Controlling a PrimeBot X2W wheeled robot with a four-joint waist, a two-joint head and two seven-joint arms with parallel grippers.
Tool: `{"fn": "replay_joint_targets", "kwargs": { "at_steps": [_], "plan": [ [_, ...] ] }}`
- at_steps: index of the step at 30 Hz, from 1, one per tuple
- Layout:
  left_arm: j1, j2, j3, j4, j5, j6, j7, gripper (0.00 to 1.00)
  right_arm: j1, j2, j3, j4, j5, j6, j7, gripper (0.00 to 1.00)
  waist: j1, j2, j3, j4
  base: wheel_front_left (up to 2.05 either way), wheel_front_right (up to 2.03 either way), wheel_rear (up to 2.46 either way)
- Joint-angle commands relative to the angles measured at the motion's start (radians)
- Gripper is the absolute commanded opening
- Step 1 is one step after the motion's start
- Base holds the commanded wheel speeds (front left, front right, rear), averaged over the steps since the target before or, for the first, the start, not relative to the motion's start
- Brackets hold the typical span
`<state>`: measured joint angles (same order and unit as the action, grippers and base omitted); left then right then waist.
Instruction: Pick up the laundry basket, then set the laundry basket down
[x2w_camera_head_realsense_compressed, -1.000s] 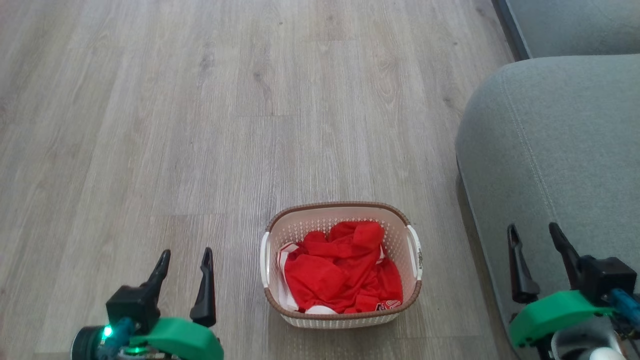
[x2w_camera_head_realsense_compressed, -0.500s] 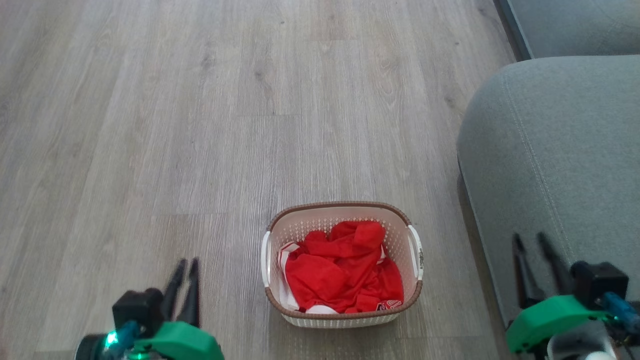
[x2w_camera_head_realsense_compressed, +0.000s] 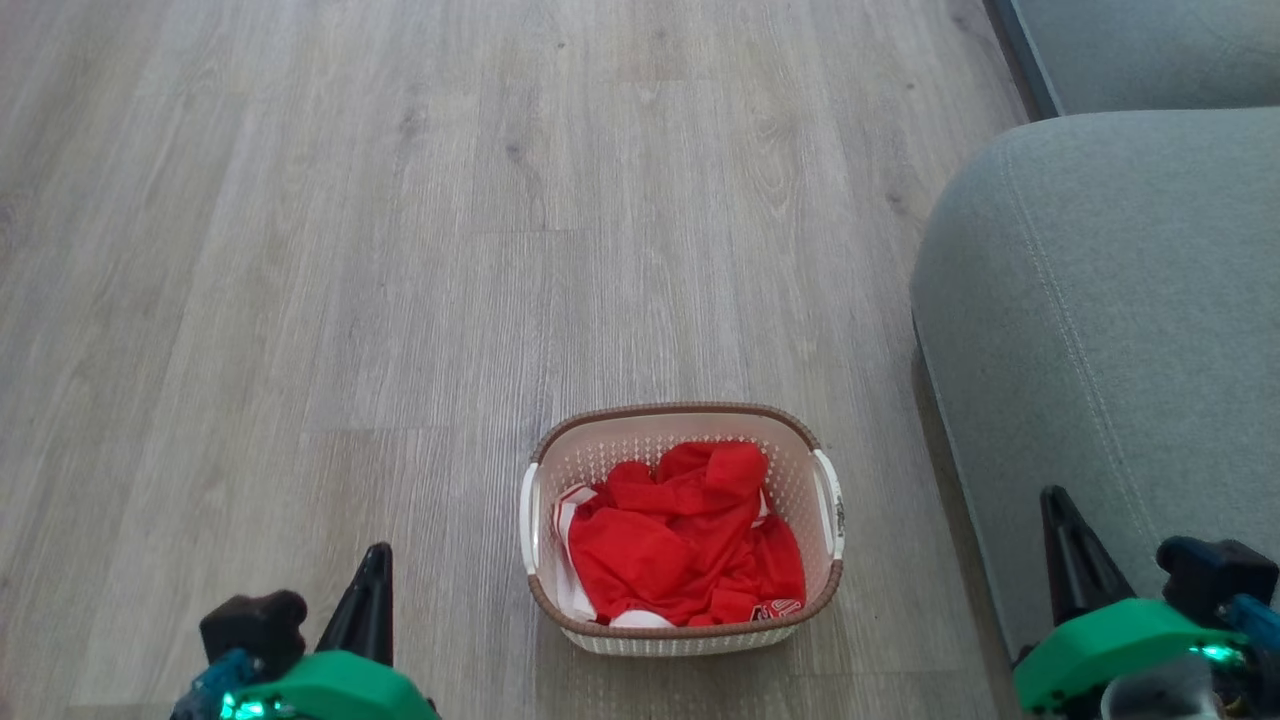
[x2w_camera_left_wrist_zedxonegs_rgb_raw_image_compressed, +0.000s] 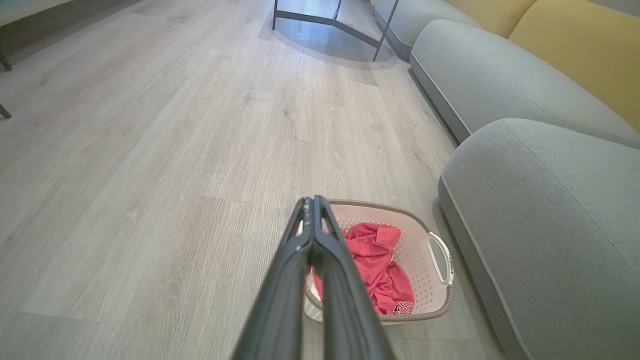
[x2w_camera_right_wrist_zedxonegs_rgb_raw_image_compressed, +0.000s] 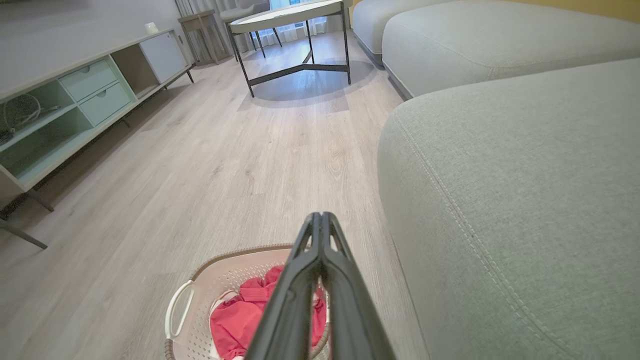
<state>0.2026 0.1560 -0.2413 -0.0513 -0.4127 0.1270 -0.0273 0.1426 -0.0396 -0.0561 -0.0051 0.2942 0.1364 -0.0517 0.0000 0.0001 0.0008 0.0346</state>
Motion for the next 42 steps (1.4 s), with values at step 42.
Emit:
{"fn": "replay_joint_targets", "kwargs": {
  "at_steps": [42],
  "plan": [
    [-0.147, -0.020, 0.124, 0.098, -0.481, -0.103, 0.035, 0.00, -0.117, -0.032, 0.007, 0.077, 0.530, -0.003, 0.043, 0.00, 0.0000, -0.0001, 0.001, -0.013, 0.00, 0.00, 0.00]
  ]
}}
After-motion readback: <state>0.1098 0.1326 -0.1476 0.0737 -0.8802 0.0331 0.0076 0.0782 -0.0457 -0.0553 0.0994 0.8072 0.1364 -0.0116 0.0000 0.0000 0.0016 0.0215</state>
